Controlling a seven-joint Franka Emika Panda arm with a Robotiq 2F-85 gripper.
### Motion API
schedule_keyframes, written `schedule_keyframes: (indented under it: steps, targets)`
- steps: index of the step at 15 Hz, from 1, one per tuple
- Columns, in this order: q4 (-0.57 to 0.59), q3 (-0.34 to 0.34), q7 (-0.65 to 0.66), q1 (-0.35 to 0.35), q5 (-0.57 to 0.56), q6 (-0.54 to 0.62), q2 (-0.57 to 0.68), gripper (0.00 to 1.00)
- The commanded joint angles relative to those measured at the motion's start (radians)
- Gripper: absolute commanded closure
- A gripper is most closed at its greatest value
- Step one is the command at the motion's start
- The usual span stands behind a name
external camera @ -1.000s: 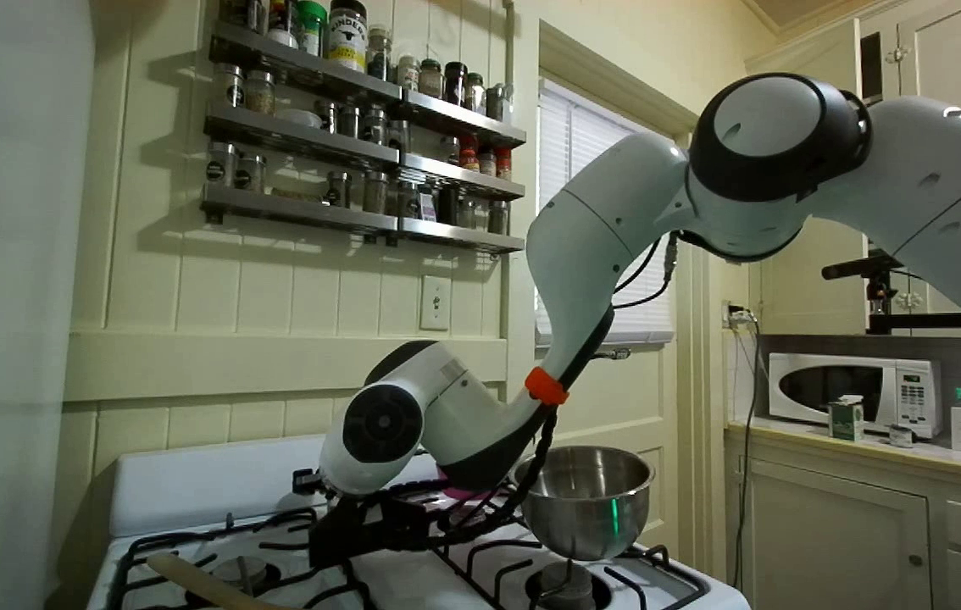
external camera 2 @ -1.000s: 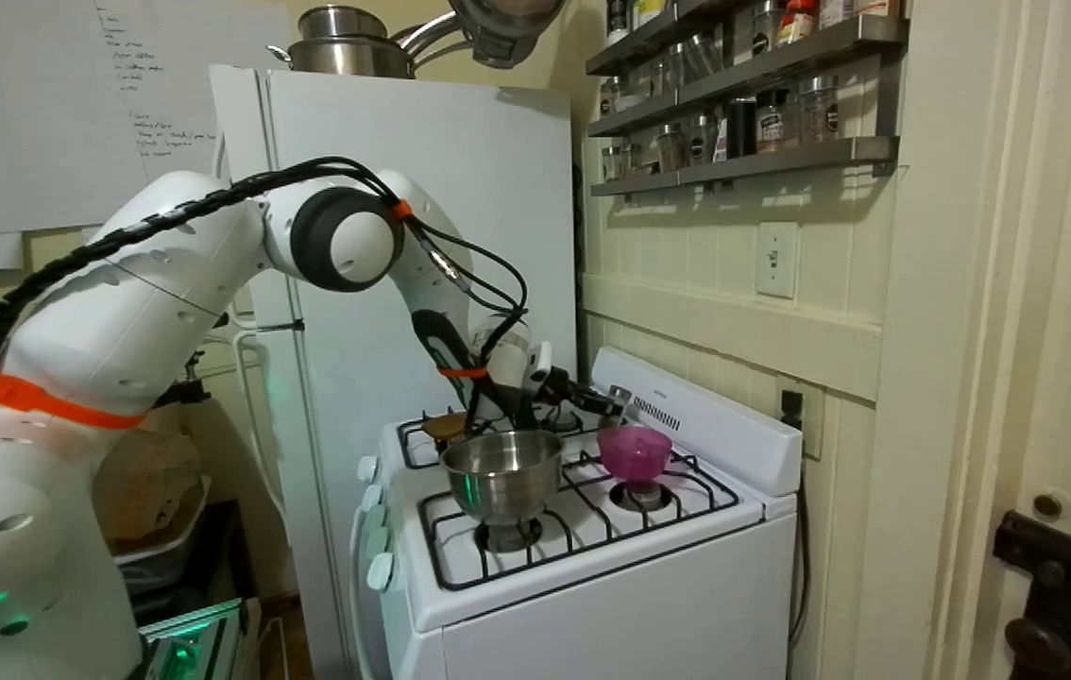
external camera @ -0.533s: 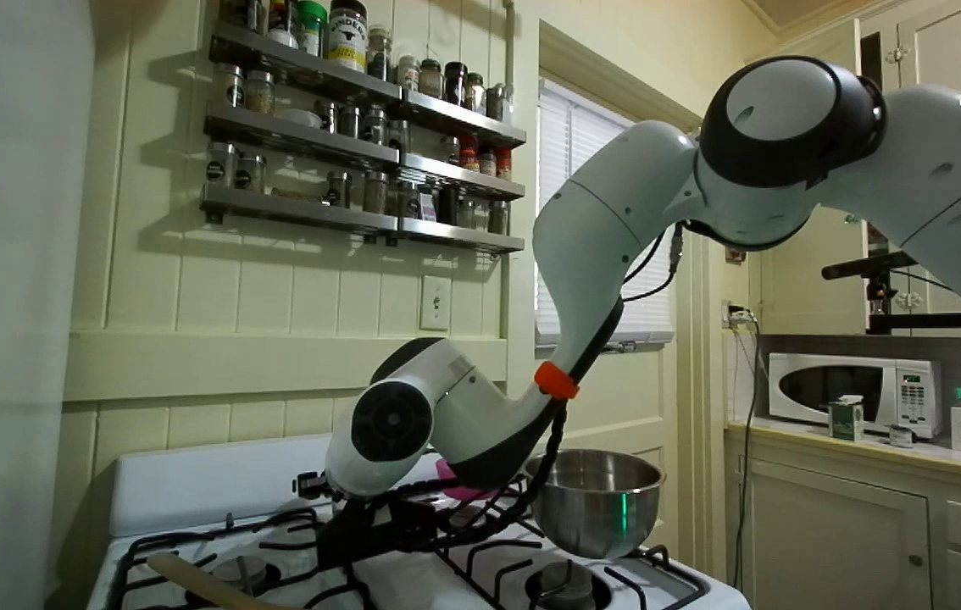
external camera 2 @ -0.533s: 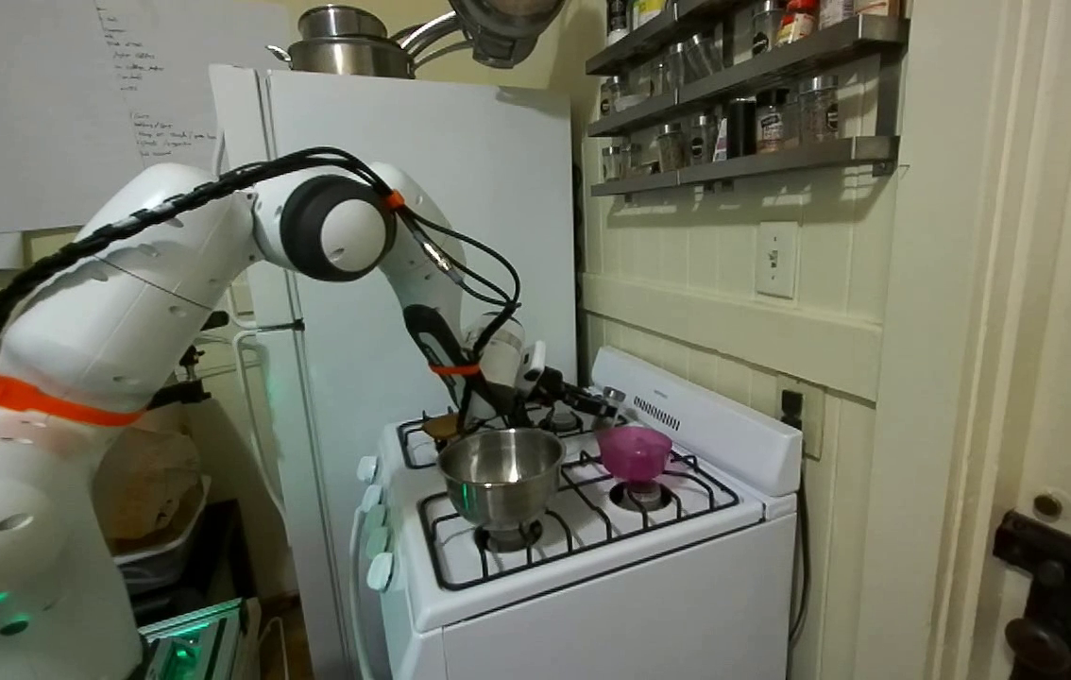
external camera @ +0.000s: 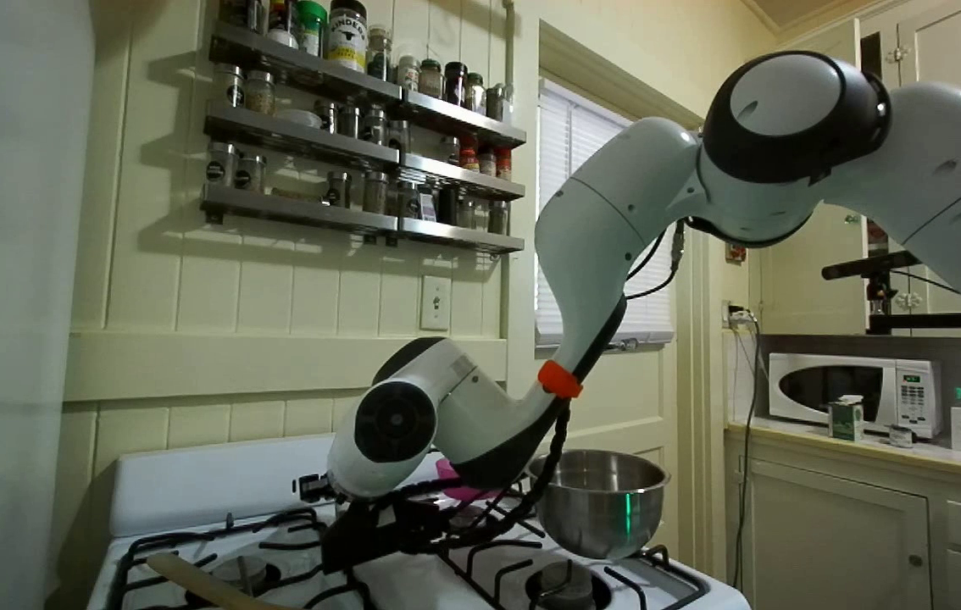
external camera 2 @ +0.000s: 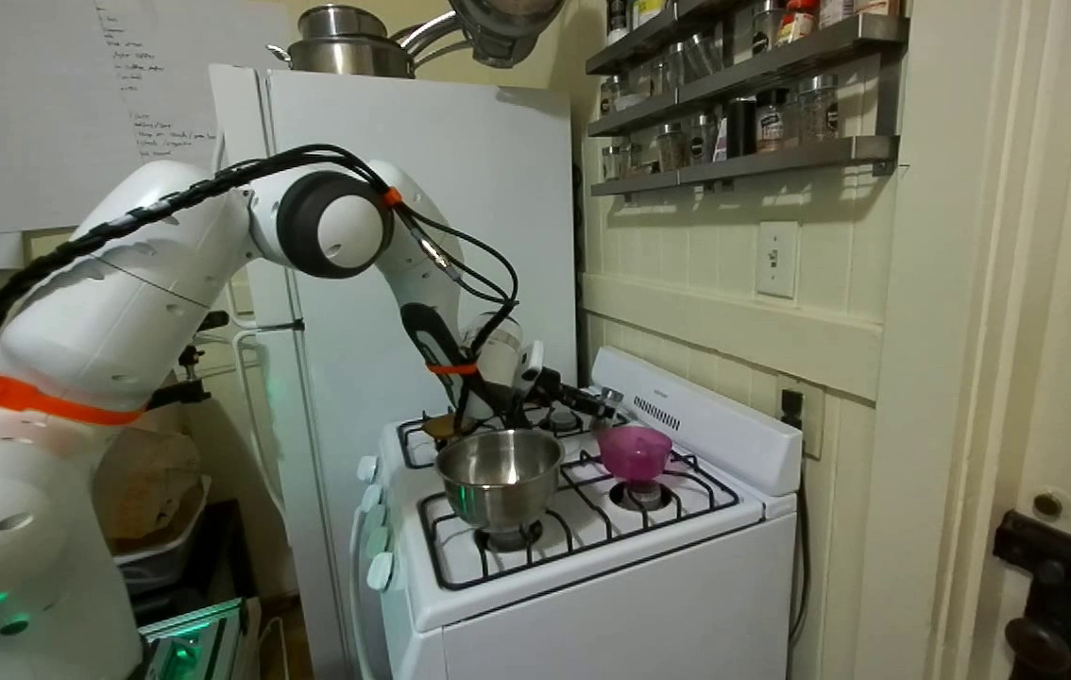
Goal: Put the spice bottle on the stove
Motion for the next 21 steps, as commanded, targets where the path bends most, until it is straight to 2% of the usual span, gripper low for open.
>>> schedule_keyframes:
  steps: [1, 5, 14, 18, 20, 21]
  targets:
    - [-0.028, -0.005, -0.024, 0.0, 0.03, 0.02, -0.01, 0.19]
    - [-0.026, -0.005, -0.037, 0.0, 0.032, 0.02, -0.007, 0.01]
    - [0.013, 0.003, -0.09, -0.008, 0.039, 0.047, -0.034, 0.0]
    - [0.033, 0.025, -0.184, -0.039, 0.142, 0.184, -0.148, 0.0]
    - [0.036, 0.034, -0.276, -0.058, 0.247, 0.313, -0.212, 0.0]
    - [0.026, 0.041, -0.349, -0.073, 0.336, 0.398, -0.251, 0.0]
